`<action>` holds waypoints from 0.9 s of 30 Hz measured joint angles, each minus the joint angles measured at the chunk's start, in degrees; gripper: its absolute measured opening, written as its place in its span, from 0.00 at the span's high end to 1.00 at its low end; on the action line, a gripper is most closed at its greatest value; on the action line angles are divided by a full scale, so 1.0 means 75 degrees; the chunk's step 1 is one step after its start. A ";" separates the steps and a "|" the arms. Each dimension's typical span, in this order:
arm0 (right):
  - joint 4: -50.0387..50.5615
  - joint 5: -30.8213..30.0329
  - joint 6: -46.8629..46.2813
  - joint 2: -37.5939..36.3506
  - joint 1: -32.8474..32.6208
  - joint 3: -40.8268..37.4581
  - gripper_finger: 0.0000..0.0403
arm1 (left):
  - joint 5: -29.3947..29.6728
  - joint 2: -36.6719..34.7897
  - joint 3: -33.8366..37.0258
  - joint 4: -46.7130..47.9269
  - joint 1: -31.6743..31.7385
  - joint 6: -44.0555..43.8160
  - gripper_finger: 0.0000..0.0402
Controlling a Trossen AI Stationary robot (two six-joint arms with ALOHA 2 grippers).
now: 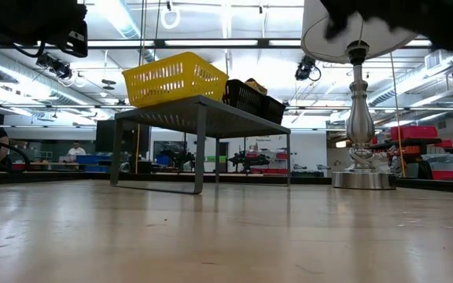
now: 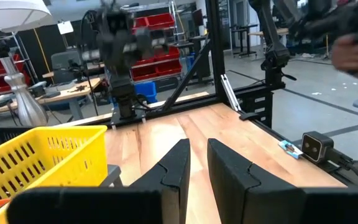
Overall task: Pick & Place Office Desk Supplies
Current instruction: Return to Home Position
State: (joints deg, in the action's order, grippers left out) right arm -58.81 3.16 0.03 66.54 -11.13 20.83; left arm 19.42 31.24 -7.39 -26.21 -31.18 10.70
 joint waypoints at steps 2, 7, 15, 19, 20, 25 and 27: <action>-0.1126 -0.0317 -0.0219 -0.0008 0.0010 -0.0877 0.55 | 0.0000 0.0000 -0.0001 0.0007 0.0002 -0.0003 0.85; -0.1925 -0.0907 -0.0581 -0.0006 0.0011 -0.2115 0.55 | 0.0008 -0.0003 -0.0004 -0.0109 0.0104 -0.0455 0.85; -0.2028 -0.0933 -0.0752 0.0000 0.0008 -0.2718 0.55 | -0.1150 0.0000 -0.0007 0.0503 0.0725 -0.1279 0.85; -0.2028 -0.0758 -0.0717 0.0000 0.0008 -0.2718 0.55 | -0.1092 -0.0085 -0.0007 0.0409 0.0846 -0.0919 0.85; -0.2033 -0.0697 -0.0712 0.0000 0.0008 -0.2718 0.55 | -0.0909 -0.0129 -0.0007 0.0405 0.0874 -0.0854 0.85; -0.2087 -0.0257 -0.0717 0.0002 0.0008 -0.2718 0.55 | -0.0204 -0.0278 0.0055 0.0347 0.0981 -0.0692 0.85; -0.2086 -0.0081 -0.0708 0.0003 0.0008 -0.2718 0.55 | -0.0201 -0.0441 0.0491 -0.0122 0.0976 -0.0555 0.85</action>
State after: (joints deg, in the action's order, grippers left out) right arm -74.46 2.56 -5.28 66.57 -11.07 0.45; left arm 17.91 27.93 -3.70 -27.12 -23.86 6.54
